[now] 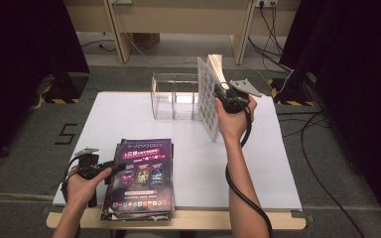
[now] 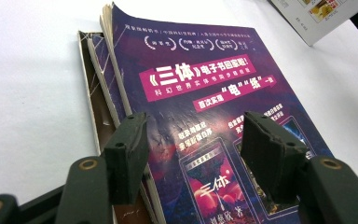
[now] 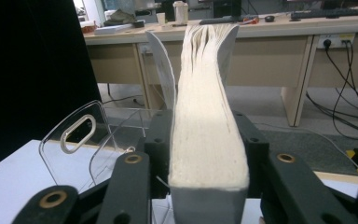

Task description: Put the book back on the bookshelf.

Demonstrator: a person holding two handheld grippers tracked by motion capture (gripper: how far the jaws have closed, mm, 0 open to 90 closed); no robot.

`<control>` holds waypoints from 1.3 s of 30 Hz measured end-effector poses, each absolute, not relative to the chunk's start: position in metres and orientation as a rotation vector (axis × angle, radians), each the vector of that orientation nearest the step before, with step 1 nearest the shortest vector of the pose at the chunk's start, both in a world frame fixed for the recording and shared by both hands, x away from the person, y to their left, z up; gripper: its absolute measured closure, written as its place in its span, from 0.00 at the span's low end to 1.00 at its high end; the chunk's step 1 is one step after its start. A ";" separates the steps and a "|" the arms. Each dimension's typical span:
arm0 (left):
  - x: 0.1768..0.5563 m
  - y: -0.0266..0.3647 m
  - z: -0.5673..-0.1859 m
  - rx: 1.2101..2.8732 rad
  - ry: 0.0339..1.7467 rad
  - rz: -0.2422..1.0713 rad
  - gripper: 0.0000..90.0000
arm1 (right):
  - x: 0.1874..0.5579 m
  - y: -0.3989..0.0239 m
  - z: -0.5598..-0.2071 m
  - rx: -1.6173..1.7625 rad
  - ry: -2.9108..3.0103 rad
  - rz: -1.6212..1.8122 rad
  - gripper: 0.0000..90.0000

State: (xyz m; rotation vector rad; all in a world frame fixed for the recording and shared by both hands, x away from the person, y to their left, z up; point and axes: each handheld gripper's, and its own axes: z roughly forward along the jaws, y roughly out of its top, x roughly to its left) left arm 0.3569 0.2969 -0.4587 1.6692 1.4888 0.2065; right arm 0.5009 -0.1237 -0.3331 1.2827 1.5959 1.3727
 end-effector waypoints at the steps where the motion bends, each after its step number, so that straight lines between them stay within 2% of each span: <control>1: 0.357 0.297 -0.459 1.669 1.489 0.207 0.45 | 0.501 -0.124 -0.333 1.288 1.597 1.372 0.69; 12: 0.357 0.298 -0.459 1.665 1.488 0.204 0.45 | 0.503 -0.120 -0.331 1.311 1.612 1.358 0.65; 19: 0.357 0.299 -0.459 1.664 1.490 0.206 0.45 | 0.506 -0.119 -0.328 1.326 1.626 1.344 0.65; 23: 0.358 0.298 -0.460 1.665 1.490 0.202 0.45 | 0.509 -0.118 -0.329 1.352 1.646 1.313 0.69; 28: 0.358 0.299 -0.460 1.662 1.493 0.202 0.45 | 0.513 -0.117 -0.332 1.382 1.647 1.282 0.81; 39: 0.358 0.299 -0.460 1.663 1.492 0.201 0.45 | 0.513 -0.118 -0.332 1.373 1.652 1.267 0.82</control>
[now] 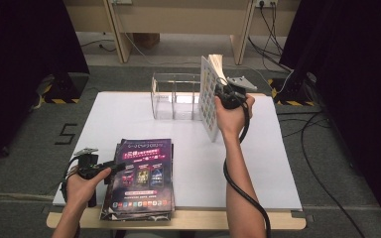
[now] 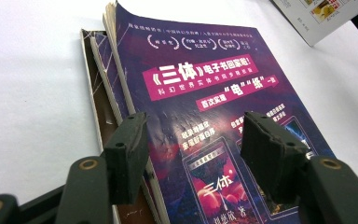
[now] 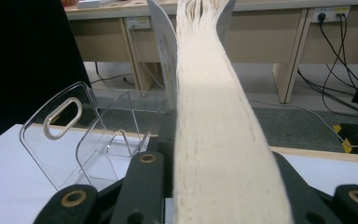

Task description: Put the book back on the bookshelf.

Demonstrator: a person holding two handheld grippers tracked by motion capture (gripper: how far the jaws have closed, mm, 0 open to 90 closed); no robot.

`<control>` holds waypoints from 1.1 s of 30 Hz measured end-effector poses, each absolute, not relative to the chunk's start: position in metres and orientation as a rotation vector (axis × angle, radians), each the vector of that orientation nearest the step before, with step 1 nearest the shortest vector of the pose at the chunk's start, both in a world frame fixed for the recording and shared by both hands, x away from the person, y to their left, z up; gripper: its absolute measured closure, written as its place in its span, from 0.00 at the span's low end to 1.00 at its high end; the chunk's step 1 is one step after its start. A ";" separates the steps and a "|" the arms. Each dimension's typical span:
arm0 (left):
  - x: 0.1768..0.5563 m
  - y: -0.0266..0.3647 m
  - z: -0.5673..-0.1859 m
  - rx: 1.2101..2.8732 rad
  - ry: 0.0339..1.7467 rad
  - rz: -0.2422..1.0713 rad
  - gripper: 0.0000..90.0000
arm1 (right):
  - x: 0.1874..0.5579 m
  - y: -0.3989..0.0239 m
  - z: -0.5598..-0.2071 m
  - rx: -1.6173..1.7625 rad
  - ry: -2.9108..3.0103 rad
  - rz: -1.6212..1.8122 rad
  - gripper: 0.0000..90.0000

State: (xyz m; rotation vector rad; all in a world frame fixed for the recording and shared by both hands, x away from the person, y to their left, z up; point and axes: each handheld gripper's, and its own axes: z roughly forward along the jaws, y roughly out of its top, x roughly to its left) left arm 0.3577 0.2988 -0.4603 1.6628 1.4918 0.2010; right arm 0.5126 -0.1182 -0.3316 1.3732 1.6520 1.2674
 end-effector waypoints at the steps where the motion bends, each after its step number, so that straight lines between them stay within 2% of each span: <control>1: 0.358 0.299 -0.460 1.663 1.492 0.201 0.45 | 0.512 -0.118 -0.332 1.374 1.649 1.267 0.82; 33: 0.358 0.302 -0.460 1.662 1.496 0.205 0.45 | 0.517 -0.118 -0.327 1.326 1.605 1.322 0.83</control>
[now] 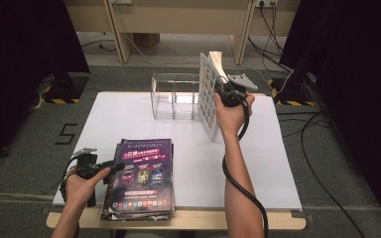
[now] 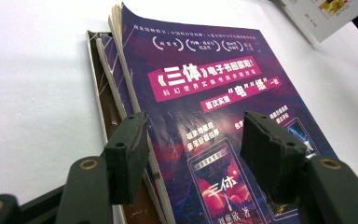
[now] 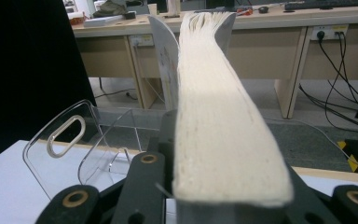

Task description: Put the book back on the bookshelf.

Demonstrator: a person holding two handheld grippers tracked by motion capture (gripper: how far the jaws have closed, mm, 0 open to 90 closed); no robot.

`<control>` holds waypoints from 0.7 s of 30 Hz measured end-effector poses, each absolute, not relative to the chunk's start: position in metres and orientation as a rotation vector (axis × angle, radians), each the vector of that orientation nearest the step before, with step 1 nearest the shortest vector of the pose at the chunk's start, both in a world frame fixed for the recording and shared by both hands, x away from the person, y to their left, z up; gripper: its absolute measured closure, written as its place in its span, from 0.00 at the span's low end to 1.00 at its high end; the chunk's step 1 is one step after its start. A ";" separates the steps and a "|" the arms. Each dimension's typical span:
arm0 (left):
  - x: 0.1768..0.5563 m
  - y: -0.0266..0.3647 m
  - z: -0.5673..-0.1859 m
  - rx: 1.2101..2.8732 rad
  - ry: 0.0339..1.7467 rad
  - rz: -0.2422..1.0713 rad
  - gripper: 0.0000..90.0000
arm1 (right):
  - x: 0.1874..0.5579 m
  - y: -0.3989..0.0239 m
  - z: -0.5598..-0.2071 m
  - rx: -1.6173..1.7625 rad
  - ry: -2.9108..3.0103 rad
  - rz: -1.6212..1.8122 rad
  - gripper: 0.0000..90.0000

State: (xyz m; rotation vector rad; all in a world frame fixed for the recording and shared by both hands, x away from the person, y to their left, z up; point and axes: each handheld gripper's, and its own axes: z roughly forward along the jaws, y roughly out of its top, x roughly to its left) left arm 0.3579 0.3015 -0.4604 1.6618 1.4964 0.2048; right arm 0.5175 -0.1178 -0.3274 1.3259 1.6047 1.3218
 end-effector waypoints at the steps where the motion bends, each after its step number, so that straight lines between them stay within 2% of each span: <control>1: 0.358 0.301 -0.460 1.659 1.497 0.204 0.45 | 0.518 -0.118 -0.326 1.321 1.603 1.323 0.83; 21: 0.357 0.306 -0.457 1.645 1.498 0.214 0.45 | 0.541 -0.103 -0.317 1.320 1.602 1.321 0.83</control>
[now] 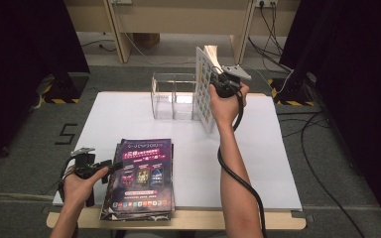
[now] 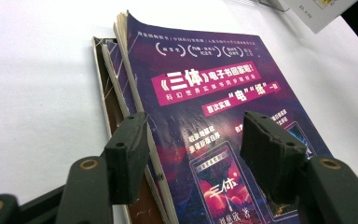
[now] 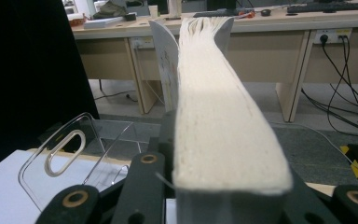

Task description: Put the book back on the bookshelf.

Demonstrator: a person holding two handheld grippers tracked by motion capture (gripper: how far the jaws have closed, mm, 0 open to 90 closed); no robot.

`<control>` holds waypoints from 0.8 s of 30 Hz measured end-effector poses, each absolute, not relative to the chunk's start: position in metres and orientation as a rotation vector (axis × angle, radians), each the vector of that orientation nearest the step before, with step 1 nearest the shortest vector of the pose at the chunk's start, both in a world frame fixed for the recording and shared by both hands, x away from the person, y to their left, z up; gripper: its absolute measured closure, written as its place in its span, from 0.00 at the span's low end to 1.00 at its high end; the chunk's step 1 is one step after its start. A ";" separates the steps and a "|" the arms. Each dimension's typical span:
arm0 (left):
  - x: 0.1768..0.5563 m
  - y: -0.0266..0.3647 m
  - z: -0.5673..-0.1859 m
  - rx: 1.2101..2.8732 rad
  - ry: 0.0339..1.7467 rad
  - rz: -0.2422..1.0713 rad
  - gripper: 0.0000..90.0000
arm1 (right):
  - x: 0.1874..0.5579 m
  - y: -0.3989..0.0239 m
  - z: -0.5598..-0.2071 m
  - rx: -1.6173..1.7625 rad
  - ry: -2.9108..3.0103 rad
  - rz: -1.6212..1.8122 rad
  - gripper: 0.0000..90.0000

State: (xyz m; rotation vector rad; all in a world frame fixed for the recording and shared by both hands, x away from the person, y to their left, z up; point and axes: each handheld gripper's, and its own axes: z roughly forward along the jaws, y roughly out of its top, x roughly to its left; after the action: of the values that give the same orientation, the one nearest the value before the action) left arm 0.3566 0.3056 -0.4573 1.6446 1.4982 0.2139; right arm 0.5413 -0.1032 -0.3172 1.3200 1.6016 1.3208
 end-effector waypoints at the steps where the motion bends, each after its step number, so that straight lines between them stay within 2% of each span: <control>1: 0.357 0.306 -0.457 1.642 1.499 0.214 0.45 | 0.543 -0.103 -0.318 1.330 1.601 1.326 0.83; 24: 0.358 0.304 -0.459 1.662 1.503 0.220 0.45 | 0.559 -0.107 -0.315 1.341 1.562 1.311 0.83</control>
State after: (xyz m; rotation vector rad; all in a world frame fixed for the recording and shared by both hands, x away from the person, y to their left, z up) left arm 0.3581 0.3044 -0.4594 1.6617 1.5027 0.2205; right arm 0.5592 -0.1069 -0.3148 1.3409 1.5617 1.3110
